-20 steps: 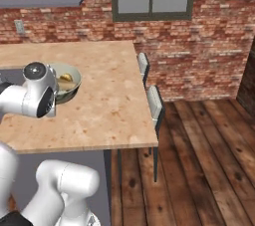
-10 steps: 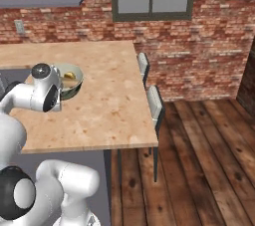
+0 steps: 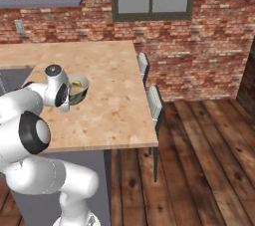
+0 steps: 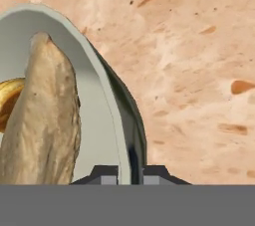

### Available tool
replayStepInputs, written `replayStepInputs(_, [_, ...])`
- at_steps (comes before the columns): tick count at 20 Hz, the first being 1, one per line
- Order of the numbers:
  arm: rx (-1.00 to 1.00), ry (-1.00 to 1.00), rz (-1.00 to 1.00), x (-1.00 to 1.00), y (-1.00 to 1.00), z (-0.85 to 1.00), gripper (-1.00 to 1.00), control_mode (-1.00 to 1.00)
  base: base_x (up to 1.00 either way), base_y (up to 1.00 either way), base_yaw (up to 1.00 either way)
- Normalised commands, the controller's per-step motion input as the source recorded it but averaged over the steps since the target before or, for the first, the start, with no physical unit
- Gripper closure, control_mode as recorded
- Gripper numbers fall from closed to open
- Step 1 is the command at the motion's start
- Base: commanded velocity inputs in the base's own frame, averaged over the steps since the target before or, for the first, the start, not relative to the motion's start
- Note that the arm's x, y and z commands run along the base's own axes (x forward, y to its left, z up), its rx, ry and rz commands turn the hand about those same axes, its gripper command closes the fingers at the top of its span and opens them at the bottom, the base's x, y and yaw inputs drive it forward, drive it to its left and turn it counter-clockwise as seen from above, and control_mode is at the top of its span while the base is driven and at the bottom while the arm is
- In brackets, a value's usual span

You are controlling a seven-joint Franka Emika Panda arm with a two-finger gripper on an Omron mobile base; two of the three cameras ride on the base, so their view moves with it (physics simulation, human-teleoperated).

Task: Pick up the heated bread from the toaster oven and place it in the bowl. Then move the bread bowl to the dining counter.

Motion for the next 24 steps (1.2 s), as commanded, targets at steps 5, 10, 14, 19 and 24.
replayStepInputs(5, [-0.07, 0.02, 0.0, 0.54, 0.03, -0.67, -1.0, -1.0, 0.0, 0.0, 0.0])
replayStepInputs(10, [-0.01, -0.02, 0.0, 0.25, 0.0, -0.36, -1.0, -1.0, 0.0, 0.0, 0.0])
replayStepInputs(14, [0.0, 0.0, 0.0, -0.01, 0.0, 0.01, -1.0, -1.0, 0.0, 0.0, 0.0])
replayStepInputs(19, [0.05, -0.04, 0.0, -0.72, -0.09, 0.53, -1.0, -1.0, 0.0, 0.0, 0.0])
replayStepInputs(24, [0.12, -0.13, 0.0, -1.0, -0.44, 0.6, -1.0, -1.0, 0.0, 0.0, 0.0])
